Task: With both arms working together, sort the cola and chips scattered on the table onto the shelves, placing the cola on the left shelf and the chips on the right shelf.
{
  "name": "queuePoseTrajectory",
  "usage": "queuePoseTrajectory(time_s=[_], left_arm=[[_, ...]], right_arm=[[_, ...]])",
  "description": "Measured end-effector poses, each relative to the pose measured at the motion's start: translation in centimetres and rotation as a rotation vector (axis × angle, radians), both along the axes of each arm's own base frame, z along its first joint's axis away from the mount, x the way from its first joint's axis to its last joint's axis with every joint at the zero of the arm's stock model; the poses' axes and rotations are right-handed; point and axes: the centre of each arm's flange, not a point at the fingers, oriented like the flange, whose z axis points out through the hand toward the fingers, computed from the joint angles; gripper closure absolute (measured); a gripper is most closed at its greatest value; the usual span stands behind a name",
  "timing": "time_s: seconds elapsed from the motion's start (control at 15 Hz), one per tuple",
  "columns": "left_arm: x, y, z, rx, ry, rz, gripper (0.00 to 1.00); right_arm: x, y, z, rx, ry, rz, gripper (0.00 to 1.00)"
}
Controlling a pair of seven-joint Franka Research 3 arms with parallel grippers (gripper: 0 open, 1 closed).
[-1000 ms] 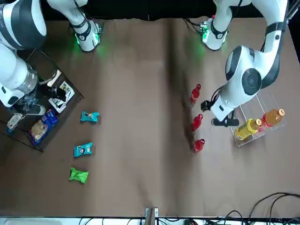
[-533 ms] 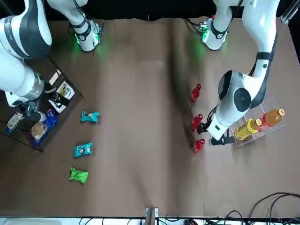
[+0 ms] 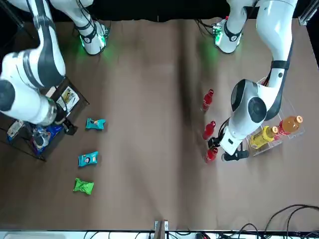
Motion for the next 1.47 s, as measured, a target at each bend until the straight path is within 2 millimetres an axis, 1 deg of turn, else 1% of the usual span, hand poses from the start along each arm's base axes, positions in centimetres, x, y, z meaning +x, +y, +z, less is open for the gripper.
queuePoseTrajectory(time_s=[0.07, 0.13, 0.2, 0.33, 0.4, 0.47, 0.53, 0.6, 0.73, 0.8, 0.87, 1.0, 1.13, 1.27, 1.47], left_arm=[[0.1, -0.1, 0.1, -0.001, -0.002, 0.001, 0.17], [0.2, -0.2, 0.0, -0.001, -0.002, 0.001, 0.17], [0.2, -0.2, -0.1, 0.001, -0.002, 0.0, 0.23], [0.2, -0.1, -0.2, 0.021, -0.007, -0.012, 0.27], [0.2, -0.1, -0.3, 0.031, -0.011, -0.014, 0.32], [0.2, -0.3, -0.3, 0.036, -0.012, -0.011, 0.33], [0.1, -0.5, -0.3, 0.04, -0.013, -0.01, 0.36], [0.0, -0.8, -0.3, 0.044, -0.014, -0.009, 0.38], [0.2, -1.0, -0.1, 0.041, -0.018, 0.003, 0.38], [0.3, -1.0, 0.0, 0.039, -0.02, 0.009, 0.38], [0.5, -1.0, 0.1, 0.037, -0.024, 0.014, 0.38], [0.9, -1.0, 0.4, 0.034, -0.032, 0.018, 0.38], [1.1, -1.1, 0.5, 0.032, -0.036, 0.019, 0.39], [1.0, -1.3, 0.2, 0.032, -0.032, 0.015, 0.4], [0.8, -2.0, -0.1, 0.032, -0.026, 0.019, 0.43]], right_arm=[[0.4, -0.2, -1.2, -0.008, 0.01, -0.043, 0.15], [0.6, -0.5, -2.5, -0.019, 0.026, -0.093, 0.16], [0.8, -0.8, -3.7, -0.033, 0.043, -0.153, 0.17], [1.1, -1.7, -6.3, -0.058, 0.084, -0.246, 0.17], [1.2, -2.2, -7.9, -0.068, 0.109, -0.272, 0.17], [1.3, -2.5, -9.6, -0.078, 0.133, -0.297, 0.18], [1.5, -2.7, -11.6, -0.087, 0.155, -0.32, 0.18], [1.9, -2.8, -15.4, -0.104, 0.174, -0.368, 0.19], [2.1, -2.2, -18.7, -0.122, 0.177, -0.423, 0.19], [2.1, -1.6, -19.9, -0.13, 0.187, -0.429, 0.19], [1.9, -1.1, -21.0, -0.138, 0.202, -0.431, 0.19], [1.5, -0.6, -22.3, -0.149, 0.223, -0.43, 0.19], [0.9, -0.6, -23.1, -0.162, 0.254, -0.437, 0.19], [0.0, -0.5, -23.6, -0.182, 0.306, -0.439, 0.19], [-1.1, 0.0, -24.5, -0.203, 0.345, -0.438, 0.2]])
